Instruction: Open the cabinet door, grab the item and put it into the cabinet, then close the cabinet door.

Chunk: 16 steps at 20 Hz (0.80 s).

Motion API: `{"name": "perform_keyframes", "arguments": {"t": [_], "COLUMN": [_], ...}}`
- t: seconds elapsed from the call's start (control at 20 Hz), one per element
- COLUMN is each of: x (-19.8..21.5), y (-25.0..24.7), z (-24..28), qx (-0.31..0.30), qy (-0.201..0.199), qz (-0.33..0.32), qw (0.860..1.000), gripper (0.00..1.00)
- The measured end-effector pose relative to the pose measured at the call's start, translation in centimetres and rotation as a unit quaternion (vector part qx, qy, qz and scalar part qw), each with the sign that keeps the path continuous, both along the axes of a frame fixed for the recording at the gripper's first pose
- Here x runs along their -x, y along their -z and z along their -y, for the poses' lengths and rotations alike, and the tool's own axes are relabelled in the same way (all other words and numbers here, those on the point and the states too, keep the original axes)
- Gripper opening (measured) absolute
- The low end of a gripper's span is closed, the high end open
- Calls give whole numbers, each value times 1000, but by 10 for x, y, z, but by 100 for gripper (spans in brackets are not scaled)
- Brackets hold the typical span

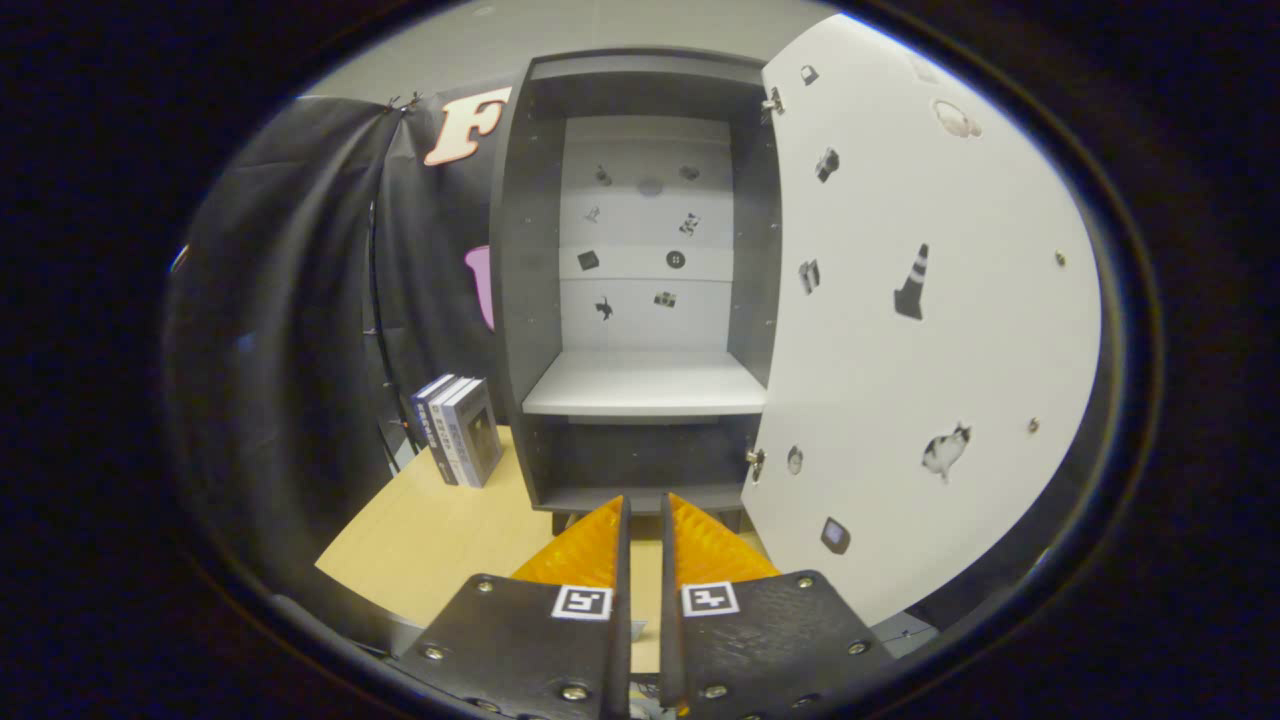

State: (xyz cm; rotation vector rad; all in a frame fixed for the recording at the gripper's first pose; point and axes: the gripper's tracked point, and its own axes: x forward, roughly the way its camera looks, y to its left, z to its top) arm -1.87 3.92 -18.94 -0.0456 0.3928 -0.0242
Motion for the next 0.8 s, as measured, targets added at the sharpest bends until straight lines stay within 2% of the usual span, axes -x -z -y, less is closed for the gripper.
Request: {"name": "perform_keyframes", "arguments": {"t": [0.1,0.15,0.2,0.3,0.5,0.8], "x": [-3,-3,-3,-3,0,7], "y": [26,39,49,73,112,180], "z": [-8,-10,-11,-16,-12,-6], "qx": [-3,-4,-6,-12,-2,21], "qy": [-10,-12,-12,-14,-9,-3], "qz": [-26,-42,-53,-78,-120,-183], "qw": [1000,999,999,997,993,983], "gripper": [15,26,27,42,98,99]}}
